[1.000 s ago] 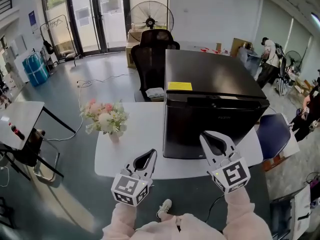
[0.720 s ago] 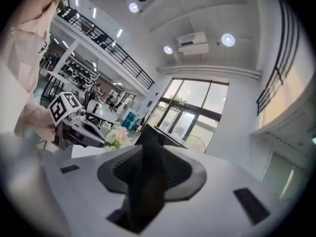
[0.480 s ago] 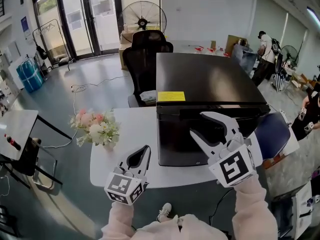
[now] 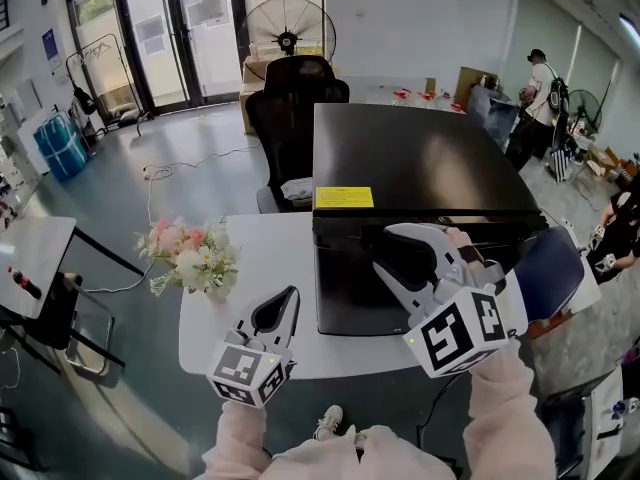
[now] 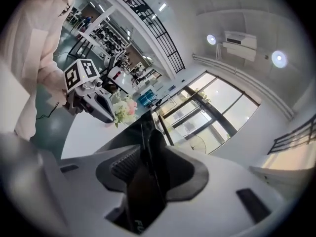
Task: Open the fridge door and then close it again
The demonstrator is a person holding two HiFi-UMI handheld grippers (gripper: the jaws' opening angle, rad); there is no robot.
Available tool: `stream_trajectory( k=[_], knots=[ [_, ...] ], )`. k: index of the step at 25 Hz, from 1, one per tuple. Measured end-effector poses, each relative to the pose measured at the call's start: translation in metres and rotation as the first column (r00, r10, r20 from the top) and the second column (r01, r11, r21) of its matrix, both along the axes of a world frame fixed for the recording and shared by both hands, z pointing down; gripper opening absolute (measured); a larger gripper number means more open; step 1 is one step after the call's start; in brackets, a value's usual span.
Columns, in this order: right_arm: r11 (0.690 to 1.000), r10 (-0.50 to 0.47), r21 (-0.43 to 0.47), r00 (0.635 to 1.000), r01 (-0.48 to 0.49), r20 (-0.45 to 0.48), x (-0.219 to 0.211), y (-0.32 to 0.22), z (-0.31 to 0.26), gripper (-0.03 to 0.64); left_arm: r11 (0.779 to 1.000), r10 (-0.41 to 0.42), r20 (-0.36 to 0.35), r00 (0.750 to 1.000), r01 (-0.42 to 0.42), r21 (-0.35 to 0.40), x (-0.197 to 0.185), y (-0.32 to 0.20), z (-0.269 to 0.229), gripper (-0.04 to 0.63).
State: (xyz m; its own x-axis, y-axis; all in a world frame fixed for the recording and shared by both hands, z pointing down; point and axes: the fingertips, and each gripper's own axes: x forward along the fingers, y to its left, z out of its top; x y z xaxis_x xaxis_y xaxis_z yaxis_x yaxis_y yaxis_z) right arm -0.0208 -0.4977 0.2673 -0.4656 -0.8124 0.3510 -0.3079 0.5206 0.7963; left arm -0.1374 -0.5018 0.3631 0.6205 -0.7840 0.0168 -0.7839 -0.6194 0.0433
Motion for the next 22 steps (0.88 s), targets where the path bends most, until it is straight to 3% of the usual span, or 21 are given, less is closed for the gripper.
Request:
stream_trajectory(
  k=[8, 14, 22],
  knots=[
    [0.999, 0.028, -0.043, 0.994, -0.032, -0.103, -0.001, -0.001, 0.012, 0.13, 1.0, 0.011, -0.005, 1.0, -0.011, -0.011, 0.006, -0.003, 0.006, 0.011],
    [0.989, 0.076, -0.12, 0.996, -0.082, -0.057, 0.0, -0.004, 0.013, 0.116, 1.0, 0.015, -0.003, 1.0, -0.015, -0.014, 0.008, 0.001, 0.008, 0.011],
    [0.978, 0.052, -0.188, 0.978, -0.09, -0.2, 0.0, -0.002, 0.018, 0.098, 1.0, 0.014, 0.001, 1.0, -0.014, -0.018, 0.008, 0.016, 0.008, 0.011]
  ],
)
